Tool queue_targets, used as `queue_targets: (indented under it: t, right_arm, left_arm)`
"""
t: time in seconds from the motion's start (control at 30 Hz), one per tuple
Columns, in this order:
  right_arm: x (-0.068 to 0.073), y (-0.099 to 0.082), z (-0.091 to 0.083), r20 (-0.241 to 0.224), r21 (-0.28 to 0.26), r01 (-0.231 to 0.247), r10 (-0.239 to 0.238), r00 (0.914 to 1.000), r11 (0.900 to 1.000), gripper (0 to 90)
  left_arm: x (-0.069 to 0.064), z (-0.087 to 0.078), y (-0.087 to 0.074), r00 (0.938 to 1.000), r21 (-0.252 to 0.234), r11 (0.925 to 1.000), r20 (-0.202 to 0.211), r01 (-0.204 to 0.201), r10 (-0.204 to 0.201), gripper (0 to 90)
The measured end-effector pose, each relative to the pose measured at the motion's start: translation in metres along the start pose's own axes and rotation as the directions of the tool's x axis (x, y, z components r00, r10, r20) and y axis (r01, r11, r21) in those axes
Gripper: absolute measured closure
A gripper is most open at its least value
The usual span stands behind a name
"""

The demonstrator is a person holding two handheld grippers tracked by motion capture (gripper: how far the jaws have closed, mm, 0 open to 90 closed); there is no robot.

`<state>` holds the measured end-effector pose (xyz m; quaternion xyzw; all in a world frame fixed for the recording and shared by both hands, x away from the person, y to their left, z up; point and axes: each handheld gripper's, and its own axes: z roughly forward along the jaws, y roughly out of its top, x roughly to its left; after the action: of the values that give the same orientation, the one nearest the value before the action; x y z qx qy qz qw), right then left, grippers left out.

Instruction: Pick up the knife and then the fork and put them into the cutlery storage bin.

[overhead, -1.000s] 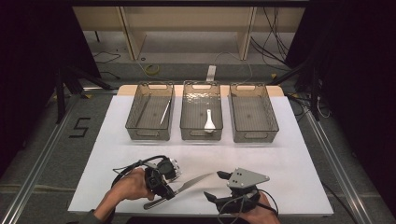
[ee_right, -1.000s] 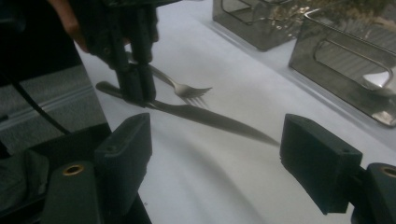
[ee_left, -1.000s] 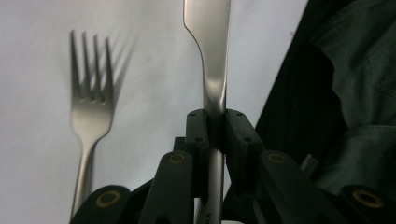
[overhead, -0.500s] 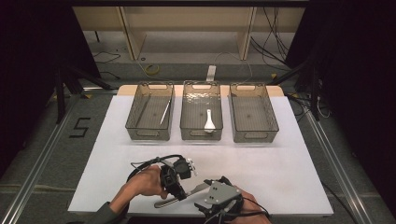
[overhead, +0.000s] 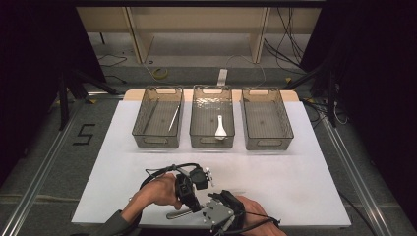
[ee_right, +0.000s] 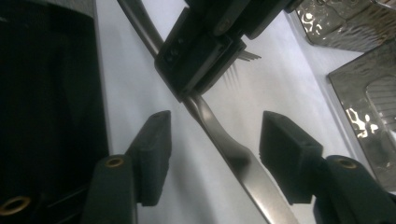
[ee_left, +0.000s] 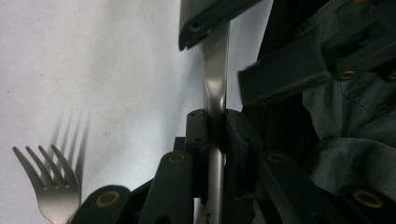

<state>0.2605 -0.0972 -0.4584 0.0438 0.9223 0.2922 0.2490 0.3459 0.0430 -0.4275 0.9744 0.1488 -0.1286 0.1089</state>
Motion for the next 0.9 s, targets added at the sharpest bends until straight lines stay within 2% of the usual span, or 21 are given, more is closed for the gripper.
queue_targets:
  t: [0.27,0.3,0.4,0.47,0.53,0.6,0.63,0.67,0.77,0.9]
  right_arm:
    - [0.008,0.002,0.007,0.052,0.019,0.099,-0.100,0.9937,0.9949,57.2]
    - [0.007,0.002,0.008,0.052,0.023,0.128,-0.129,0.9903,0.9915,58.5]
    - [0.008,0.002,0.008,0.058,0.027,0.170,-0.171,0.9836,0.9852,62.8]
    - [0.009,0.002,0.008,0.065,0.026,0.173,-0.174,0.9826,0.9846,65.9]
    - [0.010,0.002,0.008,0.077,0.028,0.215,-0.216,0.9732,0.9763,70.0]
    - [0.013,0.003,0.008,0.085,0.025,0.225,-0.226,0.9704,0.9741,71.9]
    - [0.011,0.003,0.008,0.087,0.025,0.283,-0.284,0.9550,0.9589,73.0]
    - [0.012,0.003,0.008,0.085,0.024,0.289,-0.290,0.9533,0.9571,74.3]
    - [0.017,0.001,0.008,0.078,0.039,0.333,-0.335,0.9388,0.9420,83.3]
    - [0.015,0.000,0.008,0.063,0.033,0.353,-0.354,0.9329,0.9350,84.0]
  left_arm:
    - [-0.001,0.000,0.003,0.9998,0.015,0.9997,0.012,-0.017,0.017,79.8]
    - [-0.001,-0.001,0.004,0.9998,0.015,0.9997,0.013,-0.018,0.018,79.8]
    - [-0.002,-0.001,0.005,0.9997,0.015,0.9998,0.018,-0.016,0.016,79.8]
    - [-0.001,-0.001,0.006,0.9997,0.018,0.9997,0.021,-0.014,0.013,79.8]
    - [-0.001,-0.002,0.005,0.9997,0.013,0.9999,0.022,-0.010,0.009,79.8]
    - [0.000,-0.002,0.005,0.9996,0.014,0.9999,0.026,-0.009,0.009,79.8]
    - [0.000,-0.002,0.005,0.9996,0.014,0.9999,0.027,-0.009,0.008,79.7]
    - [0.000,-0.002,0.006,0.9995,0.018,0.9998,0.029,-0.009,0.009,79.7]
    - [0.002,-0.002,0.006,0.9993,0.016,0.9998,0.035,-0.015,0.014,79.5]
    - [0.002,0.000,0.006,0.9990,0.010,0.9999,0.044,-0.013,0.013,79.6]
